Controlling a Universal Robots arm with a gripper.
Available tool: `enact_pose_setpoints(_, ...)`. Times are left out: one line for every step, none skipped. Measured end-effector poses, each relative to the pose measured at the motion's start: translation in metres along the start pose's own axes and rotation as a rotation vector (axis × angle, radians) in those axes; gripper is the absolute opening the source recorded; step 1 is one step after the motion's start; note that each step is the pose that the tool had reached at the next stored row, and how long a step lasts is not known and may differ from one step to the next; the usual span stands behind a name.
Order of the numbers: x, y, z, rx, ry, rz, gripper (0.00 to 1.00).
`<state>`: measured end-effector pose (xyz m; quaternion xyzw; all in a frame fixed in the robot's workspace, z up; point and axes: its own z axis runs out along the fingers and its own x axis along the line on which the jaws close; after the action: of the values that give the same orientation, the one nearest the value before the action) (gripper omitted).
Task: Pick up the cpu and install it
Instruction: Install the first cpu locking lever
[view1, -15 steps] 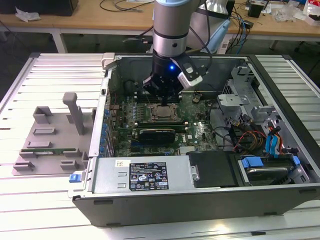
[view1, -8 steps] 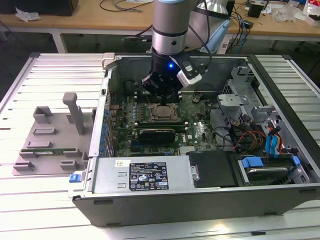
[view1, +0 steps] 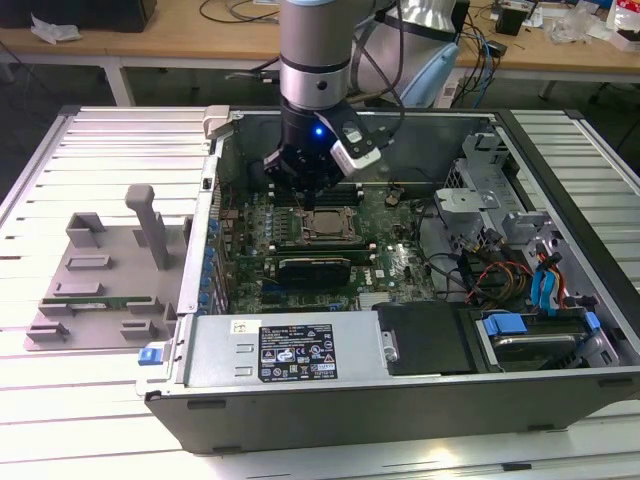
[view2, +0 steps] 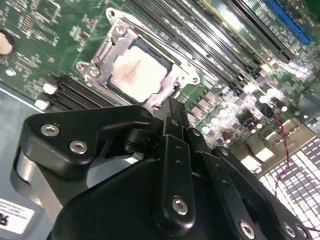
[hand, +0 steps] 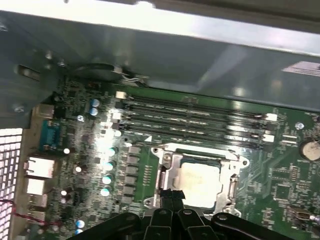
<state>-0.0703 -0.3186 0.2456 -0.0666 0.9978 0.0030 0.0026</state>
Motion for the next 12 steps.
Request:
enact_pose_setpoints(0.0035,0.0005,0.0,0.0001,-0.0007,0.0,0.11)
enact_pose_setpoints(0.0057,0.0007,0.0,0.0002,-0.0012,0.0,0.11)
enact_pose_setpoints(0.0082,0.0011,0.0,0.0002,-0.0018,0.0,0.11)
enact_pose_setpoints(0.0103,0.0014,0.0,0.0001,-0.002,0.0,0.11)
enact_pose_setpoints(0.0105,0.0015,0.0,0.0002,-0.0019,0.0,0.11)
enact_pose_setpoints(0.0105,0.0014,-0.0001,0.0003,-0.0018,0.0,0.11)
enact_pose_setpoints(0.0106,0.0014,-0.0003,0.0003,-0.0019,0.0,0.11)
enact_pose_setpoints(0.0105,0.0014,-0.0076,0.0004,-0.0017,0.0,0.11)
enact_pose_setpoints(0.0105,0.0015,-0.014,0.0002,-0.0019,0.0,0.11)
enact_pose_setpoints(0.0104,0.0015,-0.0179,0.0,-0.002,0.0,0.11)
enact_pose_setpoints(0.0114,0.0016,-0.018,0.0,-0.0019,0.0,0.11)
enact_pose_setpoints(0.0168,0.0024,-0.018,0.0001,-0.0019,0.0,0.11)
